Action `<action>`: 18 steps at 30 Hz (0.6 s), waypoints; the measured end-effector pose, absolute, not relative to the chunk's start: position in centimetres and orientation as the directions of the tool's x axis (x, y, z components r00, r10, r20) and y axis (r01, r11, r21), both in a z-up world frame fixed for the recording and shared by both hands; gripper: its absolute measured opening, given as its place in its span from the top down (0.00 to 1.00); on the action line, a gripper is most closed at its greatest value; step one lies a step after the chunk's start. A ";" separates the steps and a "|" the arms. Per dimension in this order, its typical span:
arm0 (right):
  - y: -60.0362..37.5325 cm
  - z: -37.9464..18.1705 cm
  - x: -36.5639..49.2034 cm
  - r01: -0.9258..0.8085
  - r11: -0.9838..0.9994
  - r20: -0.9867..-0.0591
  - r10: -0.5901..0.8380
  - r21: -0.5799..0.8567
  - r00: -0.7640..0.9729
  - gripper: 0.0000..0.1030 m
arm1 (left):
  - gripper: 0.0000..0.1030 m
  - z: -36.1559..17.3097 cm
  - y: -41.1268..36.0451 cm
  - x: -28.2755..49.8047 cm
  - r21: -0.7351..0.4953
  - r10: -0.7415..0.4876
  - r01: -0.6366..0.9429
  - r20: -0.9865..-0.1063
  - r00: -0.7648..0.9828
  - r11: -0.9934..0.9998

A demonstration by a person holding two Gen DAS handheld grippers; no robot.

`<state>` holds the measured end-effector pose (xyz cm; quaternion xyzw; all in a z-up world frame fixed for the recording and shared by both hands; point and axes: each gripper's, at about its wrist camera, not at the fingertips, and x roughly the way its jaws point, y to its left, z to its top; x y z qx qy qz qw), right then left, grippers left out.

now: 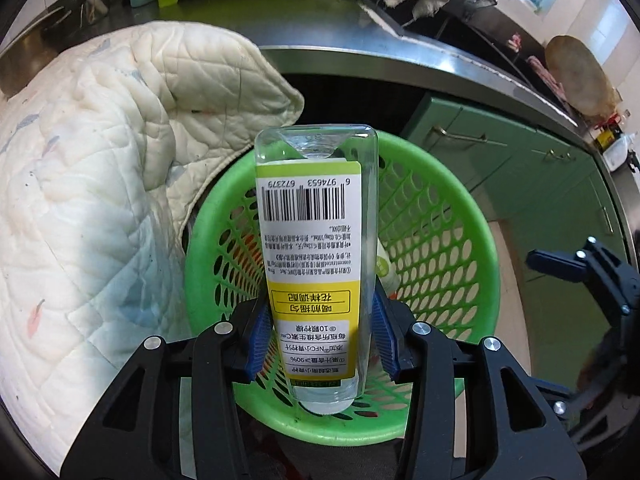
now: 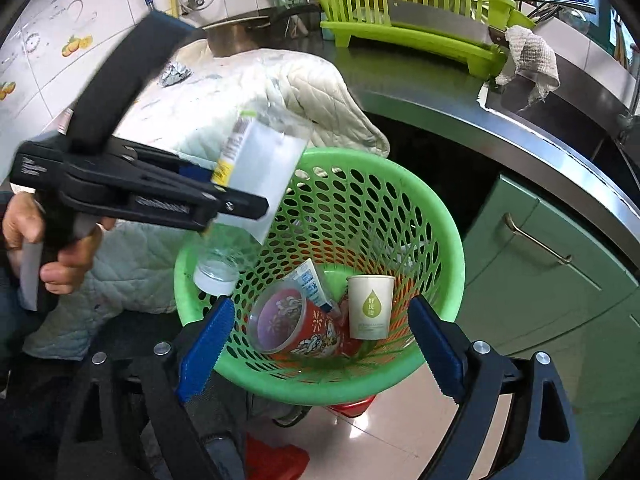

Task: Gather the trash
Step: 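Drop the red cup into the basket with the right tool while the left tool drops the bottle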

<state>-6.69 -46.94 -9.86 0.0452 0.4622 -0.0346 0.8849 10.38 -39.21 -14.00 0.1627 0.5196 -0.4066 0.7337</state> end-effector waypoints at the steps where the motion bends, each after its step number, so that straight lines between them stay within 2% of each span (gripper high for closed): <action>1: -46.9 -9.8 -6.8 0.103 0.993 -0.819 -0.016 0.053 0.573 0.17 | 0.56 -14.2 -39.2 10.4 -0.179 -0.424 0.768 -0.896 0.130 0.615; 8: -46.5 -9.7 -6.8 0.095 0.994 -0.817 -0.018 0.046 0.577 0.17 | 0.48 -14.1 -38.7 10.3 -0.167 -0.419 0.763 -0.896 0.148 0.625; 18: -45.8 -8.6 -6.3 0.071 0.997 -0.803 -0.016 0.032 0.595 0.17 | 0.45 -11.2 -34.5 10.5 -0.169 -0.450 0.720 -0.867 0.216 0.673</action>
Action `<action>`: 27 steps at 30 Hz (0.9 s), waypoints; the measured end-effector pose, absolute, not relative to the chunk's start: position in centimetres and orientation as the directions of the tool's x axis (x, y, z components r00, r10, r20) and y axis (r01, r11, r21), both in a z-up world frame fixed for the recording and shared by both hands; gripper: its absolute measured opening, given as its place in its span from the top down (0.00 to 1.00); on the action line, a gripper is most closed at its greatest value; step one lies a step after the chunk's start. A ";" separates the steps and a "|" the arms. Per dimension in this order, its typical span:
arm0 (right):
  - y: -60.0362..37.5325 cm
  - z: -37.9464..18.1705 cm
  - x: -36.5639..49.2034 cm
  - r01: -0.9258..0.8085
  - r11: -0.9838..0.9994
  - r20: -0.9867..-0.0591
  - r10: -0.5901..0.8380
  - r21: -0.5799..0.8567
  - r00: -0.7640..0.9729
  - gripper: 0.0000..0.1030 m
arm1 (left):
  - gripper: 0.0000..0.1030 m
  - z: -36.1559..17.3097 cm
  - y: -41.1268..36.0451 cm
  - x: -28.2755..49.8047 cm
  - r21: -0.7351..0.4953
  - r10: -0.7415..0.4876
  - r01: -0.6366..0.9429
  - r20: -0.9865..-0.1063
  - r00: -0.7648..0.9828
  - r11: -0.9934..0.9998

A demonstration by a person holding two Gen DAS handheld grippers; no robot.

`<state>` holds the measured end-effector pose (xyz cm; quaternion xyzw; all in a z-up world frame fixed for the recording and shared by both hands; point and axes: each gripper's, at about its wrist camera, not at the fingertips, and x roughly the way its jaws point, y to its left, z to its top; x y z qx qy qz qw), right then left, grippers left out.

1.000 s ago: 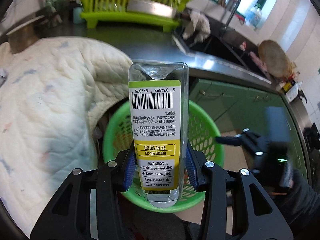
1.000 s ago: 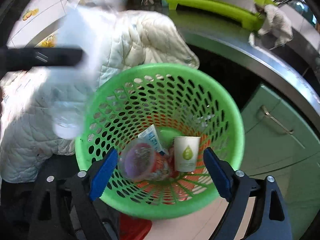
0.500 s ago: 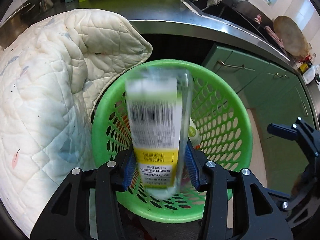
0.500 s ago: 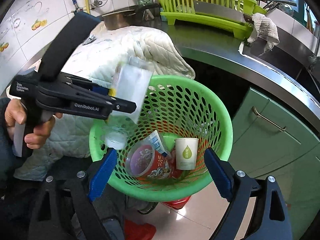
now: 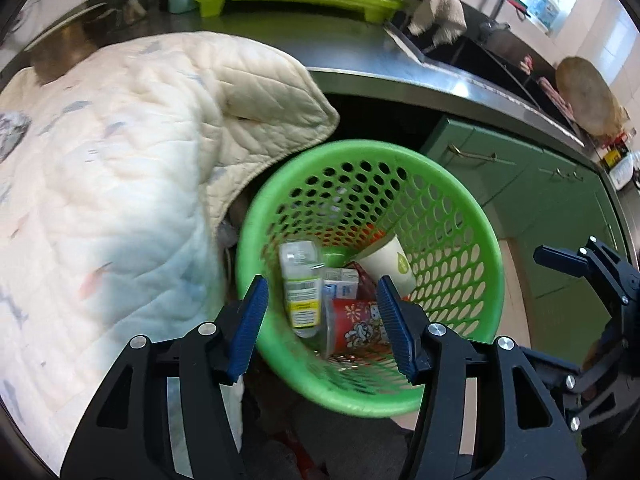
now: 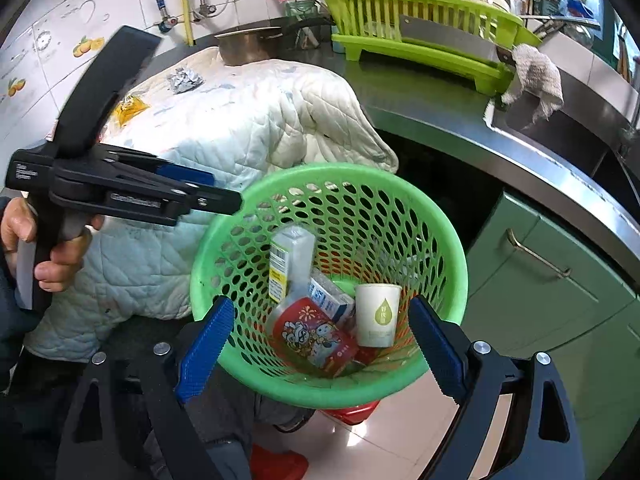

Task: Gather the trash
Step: 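Move both tools back toward the remaining wrappers on the cloth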

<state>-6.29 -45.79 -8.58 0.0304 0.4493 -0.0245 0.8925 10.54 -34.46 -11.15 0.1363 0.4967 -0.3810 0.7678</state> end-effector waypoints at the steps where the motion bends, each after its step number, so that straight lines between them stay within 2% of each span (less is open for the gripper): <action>1: -45.6 -8.4 -6.1 0.063 0.998 -0.803 -0.012 0.031 0.597 0.17 | 0.44 -10.8 -33.8 10.5 -0.171 -0.454 0.715 -0.862 0.225 0.678; 12: -41.7 -6.8 -2.4 -0.053 0.999 -0.786 0.041 0.010 0.616 0.15 | 0.41 -6.9 -23.7 11.4 -0.156 -0.441 0.587 -0.814 0.379 0.794; 18: -38.2 -5.9 1.2 -0.145 0.989 -0.784 0.095 0.006 0.614 0.15 | 0.41 -5.4 -15.9 12.9 -0.124 -0.366 0.453 -0.787 0.497 0.883; 27: -32.3 -4.8 7.1 -0.269 0.963 -0.777 0.177 0.010 0.604 0.15 | 0.32 -3.5 -3.1 16.9 -0.096 -0.186 0.173 -0.747 0.639 0.980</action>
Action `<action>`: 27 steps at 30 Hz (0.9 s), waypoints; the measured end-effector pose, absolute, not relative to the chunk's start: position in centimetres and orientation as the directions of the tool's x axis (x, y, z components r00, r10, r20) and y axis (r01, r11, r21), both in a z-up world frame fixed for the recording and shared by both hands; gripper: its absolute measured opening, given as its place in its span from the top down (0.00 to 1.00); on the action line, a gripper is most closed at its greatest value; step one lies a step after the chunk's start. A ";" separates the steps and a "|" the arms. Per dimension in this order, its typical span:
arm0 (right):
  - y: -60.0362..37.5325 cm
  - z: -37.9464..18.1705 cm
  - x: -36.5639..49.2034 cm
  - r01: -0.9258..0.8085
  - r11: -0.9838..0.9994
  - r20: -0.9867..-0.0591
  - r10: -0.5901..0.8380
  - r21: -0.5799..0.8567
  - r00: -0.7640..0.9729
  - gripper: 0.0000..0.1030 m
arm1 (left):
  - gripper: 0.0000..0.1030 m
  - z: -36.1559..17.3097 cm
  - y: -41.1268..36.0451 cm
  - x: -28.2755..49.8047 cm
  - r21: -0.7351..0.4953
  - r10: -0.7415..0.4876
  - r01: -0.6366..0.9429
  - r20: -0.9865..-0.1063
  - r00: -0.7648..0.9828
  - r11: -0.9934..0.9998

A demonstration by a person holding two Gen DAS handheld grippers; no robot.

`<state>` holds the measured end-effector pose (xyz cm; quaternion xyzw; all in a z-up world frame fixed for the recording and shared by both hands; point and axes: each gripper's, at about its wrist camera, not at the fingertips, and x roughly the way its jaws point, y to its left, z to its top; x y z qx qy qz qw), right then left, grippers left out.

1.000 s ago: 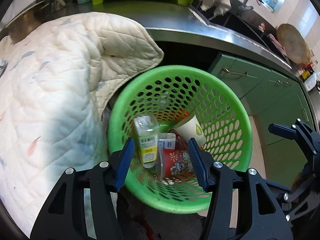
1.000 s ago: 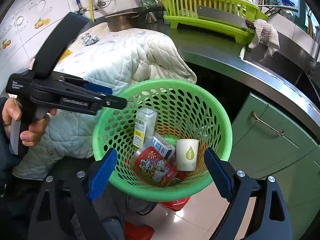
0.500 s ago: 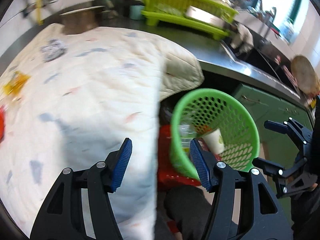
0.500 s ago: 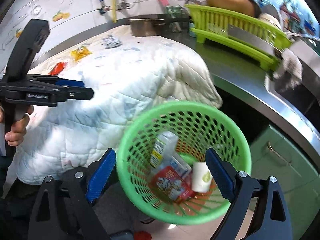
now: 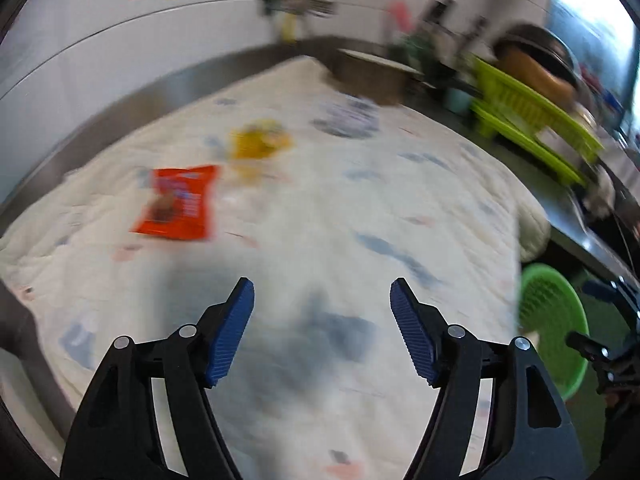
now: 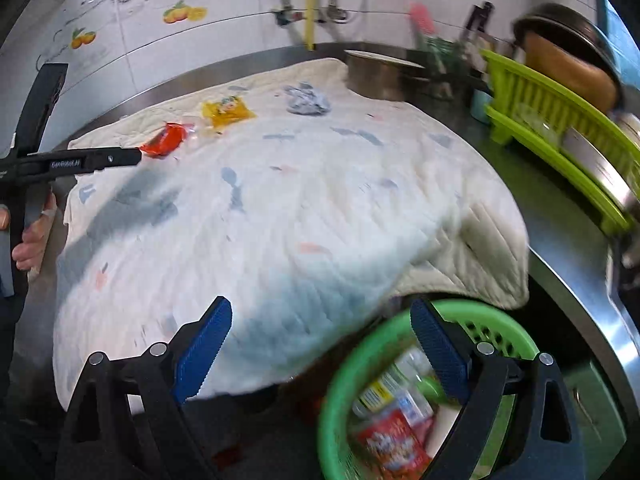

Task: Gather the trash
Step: 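Move both tools back toward the remaining wrappers on the cloth, then grasp the clear plastic cup with the right tool while the left tool grasps the orange wrapper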

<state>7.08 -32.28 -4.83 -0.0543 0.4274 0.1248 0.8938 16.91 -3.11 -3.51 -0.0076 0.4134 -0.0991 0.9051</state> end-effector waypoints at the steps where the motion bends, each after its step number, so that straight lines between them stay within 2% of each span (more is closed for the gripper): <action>1: -31.8 -4.8 7.5 -0.277 0.961 -0.777 0.184 0.013 0.602 0.15 | 0.32 -3.4 -1.9 17.5 -0.091 -0.163 0.144 -0.745 0.647 0.985; 4: -30.0 -4.4 9.3 -0.297 0.955 -0.773 0.204 0.022 0.601 0.15 | 0.32 -3.6 1.8 19.7 -0.093 -0.106 0.055 -0.747 0.656 0.994; 11: -24.5 -3.7 14.5 -0.354 0.934 -0.756 0.271 0.055 0.596 0.15 | 0.32 -4.9 7.0 23.8 -0.143 -0.078 -0.049 -0.764 0.640 0.989; 19: -15.6 -5.0 20.7 -0.433 0.900 -0.760 0.314 0.048 0.569 0.16 | 0.32 -5.1 10.1 24.6 -0.176 -0.083 -0.080 -0.759 0.646 0.981; 27: -10.5 -6.9 25.7 -0.430 0.900 -0.777 0.322 0.073 0.541 0.23 | 0.32 -4.9 12.1 25.1 -0.209 -0.099 -0.092 -0.750 0.654 0.974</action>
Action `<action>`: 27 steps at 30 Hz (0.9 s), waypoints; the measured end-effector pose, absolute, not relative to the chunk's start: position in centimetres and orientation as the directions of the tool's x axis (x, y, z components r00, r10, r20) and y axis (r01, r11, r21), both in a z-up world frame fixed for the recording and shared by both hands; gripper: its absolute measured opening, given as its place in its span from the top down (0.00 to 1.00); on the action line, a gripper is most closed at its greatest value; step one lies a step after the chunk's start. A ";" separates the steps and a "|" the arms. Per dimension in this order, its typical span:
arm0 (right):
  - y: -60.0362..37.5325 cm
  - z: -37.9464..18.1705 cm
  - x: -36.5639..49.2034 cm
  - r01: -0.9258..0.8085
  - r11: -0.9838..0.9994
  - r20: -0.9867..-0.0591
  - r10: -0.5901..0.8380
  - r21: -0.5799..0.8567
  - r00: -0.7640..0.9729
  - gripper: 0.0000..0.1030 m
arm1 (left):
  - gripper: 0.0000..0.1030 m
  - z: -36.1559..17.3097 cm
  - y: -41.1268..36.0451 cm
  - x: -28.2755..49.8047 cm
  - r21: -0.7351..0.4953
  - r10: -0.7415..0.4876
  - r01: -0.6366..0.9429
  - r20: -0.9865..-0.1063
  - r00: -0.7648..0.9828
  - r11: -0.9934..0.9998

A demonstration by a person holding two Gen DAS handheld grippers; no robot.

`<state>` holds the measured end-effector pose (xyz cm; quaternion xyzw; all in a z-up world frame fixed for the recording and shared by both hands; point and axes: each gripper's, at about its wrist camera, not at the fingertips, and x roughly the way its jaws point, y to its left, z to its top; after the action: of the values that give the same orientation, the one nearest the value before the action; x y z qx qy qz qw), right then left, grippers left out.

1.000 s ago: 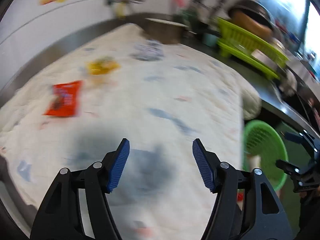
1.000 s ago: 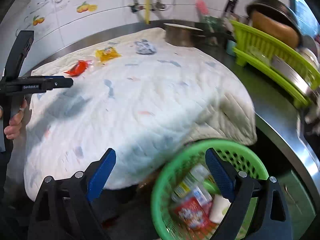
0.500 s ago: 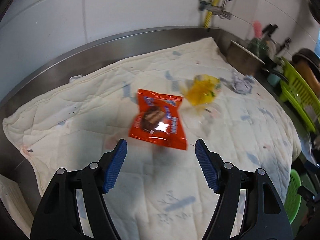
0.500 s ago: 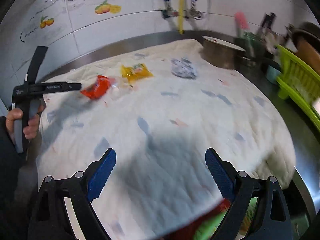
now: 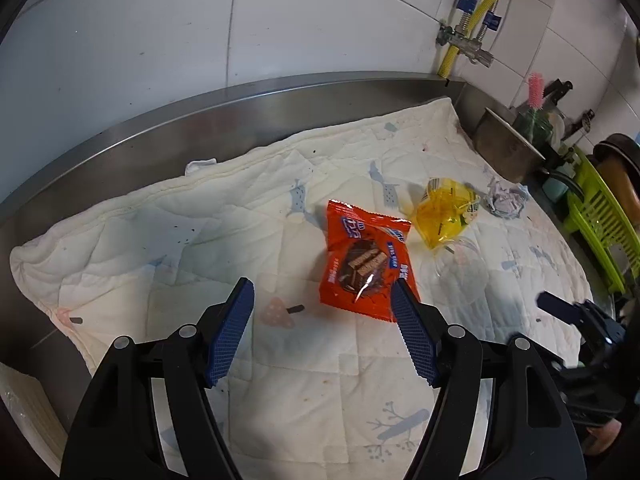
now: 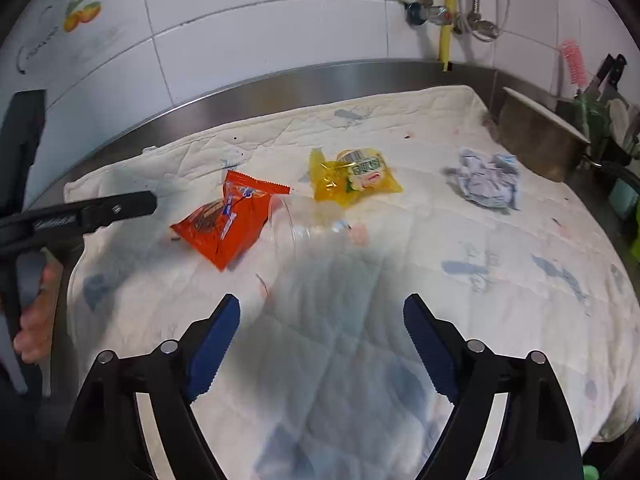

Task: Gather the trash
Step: 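Grasp the clear plastic cup with the right tool while the left tool grasps the orange wrapper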

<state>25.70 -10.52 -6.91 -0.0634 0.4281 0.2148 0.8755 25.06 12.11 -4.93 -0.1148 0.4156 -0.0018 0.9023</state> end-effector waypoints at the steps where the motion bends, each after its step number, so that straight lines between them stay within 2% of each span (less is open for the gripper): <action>1: -10.1 -7.1 26.1 -0.424 0.903 -0.780 0.314 0.069 0.542 0.24 | 0.32 -5.0 12.2 25.1 -0.208 -0.098 -0.092 -0.749 0.655 0.974; 7: -9.3 -8.0 28.7 -0.379 0.921 -0.786 0.298 0.088 0.542 0.30 | 0.32 -5.1 12.2 25.4 -0.221 -0.107 -0.094 -0.749 0.654 0.971; 11: -8.6 -8.6 29.9 -0.364 0.928 -0.793 0.279 0.078 0.542 0.38 | 0.32 -5.2 12.1 25.7 -0.241 -0.125 -0.090 -0.745 0.655 0.966; 13: -8.1 -9.1 30.3 -0.357 0.933 -0.797 0.242 0.035 0.553 0.46 | 0.32 -5.3 11.9 26.0 -0.246 -0.132 -0.086 -0.748 0.650 0.965; 15: -8.1 -9.4 30.6 -0.360 0.933 -0.804 0.228 0.018 0.550 0.63 | 0.32 -5.5 11.5 26.4 -0.247 -0.138 -0.081 -0.752 0.645 0.966; 16: -8.2 -9.5 30.7 -0.359 0.933 -0.804 0.225 0.015 0.550 0.69 | 0.30 -5.6 11.2 26.6 -0.242 -0.137 -0.078 -0.755 0.641 0.967; 18: -8.7 -9.5 30.6 -0.355 0.935 -0.799 0.223 0.012 0.558 0.86 | 0.25 -5.8 10.8 27.1 -0.229 -0.132 -0.071 -0.758 0.638 0.971; 20: -9.2 -9.4 30.4 -0.352 0.936 -0.793 0.227 0.016 0.566 0.95 | 0.18 -6.0 10.2 27.7 -0.213 -0.124 -0.066 -0.764 0.633 0.975; 21: -9.6 -9.3 30.2 -0.350 0.937 -0.790 0.226 0.016 0.570 0.98 | 0.17 -6.1 10.1 27.9 -0.209 -0.122 -0.064 -0.767 0.630 0.976; 27: -11.2 -8.4 28.7 -0.366 0.931 -0.776 0.231 0.000 0.587 0.98 | 0.16 -7.8 8.4 30.3 -0.145 -0.096 -0.036 -0.800 0.592 0.989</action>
<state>28.74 -11.22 -8.43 -0.0800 0.4219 0.1681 0.8873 30.25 8.42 -7.75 -0.0731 0.4511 -0.0168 0.8893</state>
